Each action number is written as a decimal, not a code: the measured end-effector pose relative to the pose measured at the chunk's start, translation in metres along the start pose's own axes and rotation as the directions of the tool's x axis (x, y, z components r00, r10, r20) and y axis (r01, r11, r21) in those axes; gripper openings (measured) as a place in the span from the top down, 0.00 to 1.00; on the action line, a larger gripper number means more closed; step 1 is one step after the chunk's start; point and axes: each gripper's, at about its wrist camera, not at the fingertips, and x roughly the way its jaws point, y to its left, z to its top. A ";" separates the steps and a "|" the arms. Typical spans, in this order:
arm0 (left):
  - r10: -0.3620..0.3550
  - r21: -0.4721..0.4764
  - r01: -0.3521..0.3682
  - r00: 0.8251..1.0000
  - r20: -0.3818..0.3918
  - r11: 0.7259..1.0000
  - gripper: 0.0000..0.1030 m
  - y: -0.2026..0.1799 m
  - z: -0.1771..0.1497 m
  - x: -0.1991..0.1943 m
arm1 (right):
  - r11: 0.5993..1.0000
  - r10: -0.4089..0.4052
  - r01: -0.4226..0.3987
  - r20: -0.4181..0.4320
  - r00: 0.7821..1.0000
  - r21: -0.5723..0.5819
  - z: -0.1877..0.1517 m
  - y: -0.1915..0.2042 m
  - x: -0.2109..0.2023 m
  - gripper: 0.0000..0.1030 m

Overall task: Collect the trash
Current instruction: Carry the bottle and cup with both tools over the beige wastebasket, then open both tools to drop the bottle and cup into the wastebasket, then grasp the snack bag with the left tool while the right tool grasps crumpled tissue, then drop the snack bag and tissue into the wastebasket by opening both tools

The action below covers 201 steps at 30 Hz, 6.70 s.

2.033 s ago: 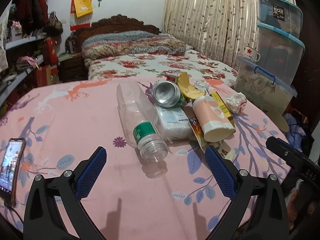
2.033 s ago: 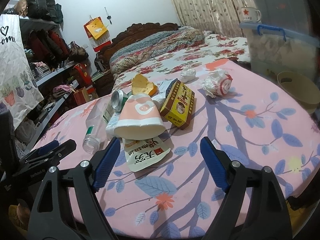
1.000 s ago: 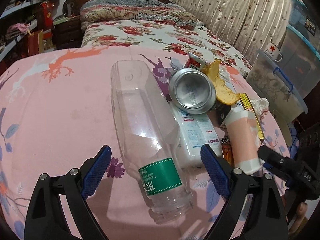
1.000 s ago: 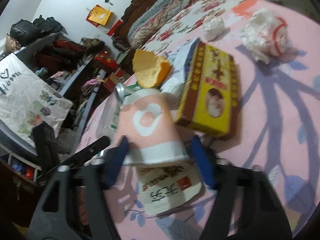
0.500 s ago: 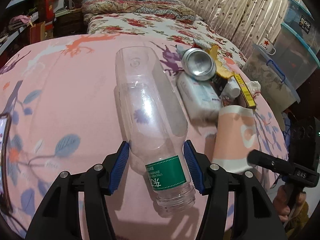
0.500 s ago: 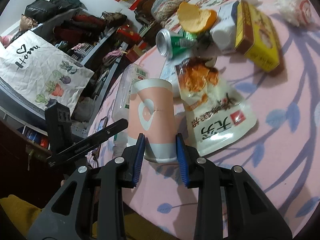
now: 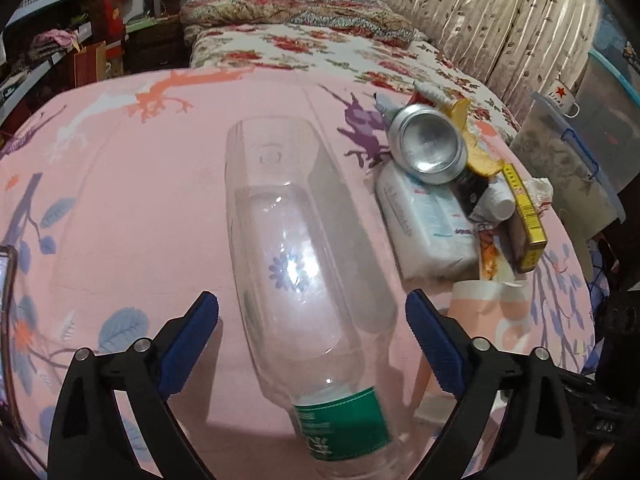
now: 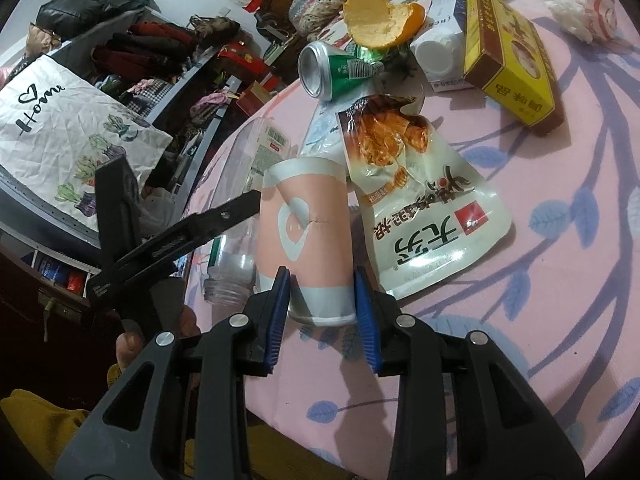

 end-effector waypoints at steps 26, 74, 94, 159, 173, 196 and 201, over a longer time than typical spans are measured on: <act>-0.057 -0.071 0.063 0.995 0.084 0.995 0.35 0.038 -0.016 -0.047 | 0.984 0.077 -0.067 0.055 0.996 -0.164 0.017 0.030 -0.007 0.73; -0.243 0.515 0.544 0.806 -0.539 0.663 0.27 -0.603 0.086 0.204 | 0.754 -0.609 0.208 0.545 0.577 0.623 0.047 -0.360 -0.361 0.32; -0.507 0.388 0.569 0.823 -0.257 0.725 0.28 -0.306 0.075 0.012 | 0.915 -0.387 0.210 0.606 0.695 0.344 0.039 -0.223 -0.276 0.55; -0.550 0.068 0.568 0.816 -0.176 0.820 0.98 -0.126 0.020 0.001 | 0.948 -0.302 0.247 0.311 0.901 0.203 0.159 -0.194 -0.109 0.71; -0.613 0.213 0.677 0.732 -0.297 0.705 0.98 -0.257 0.061 0.009 | 0.903 -0.415 0.282 0.485 0.770 0.326 0.055 -0.233 -0.243 0.71; -0.398 0.543 0.535 0.845 -0.358 0.647 0.46 -0.576 0.089 0.152 | 0.760 -0.640 0.318 0.571 0.513 0.566 0.051 -0.349 -0.365 0.24; -0.466 0.538 0.564 0.824 -0.322 0.626 0.45 -0.515 0.078 0.102 | 0.806 -0.573 0.225 0.624 0.531 0.548 0.037 -0.330 -0.363 0.26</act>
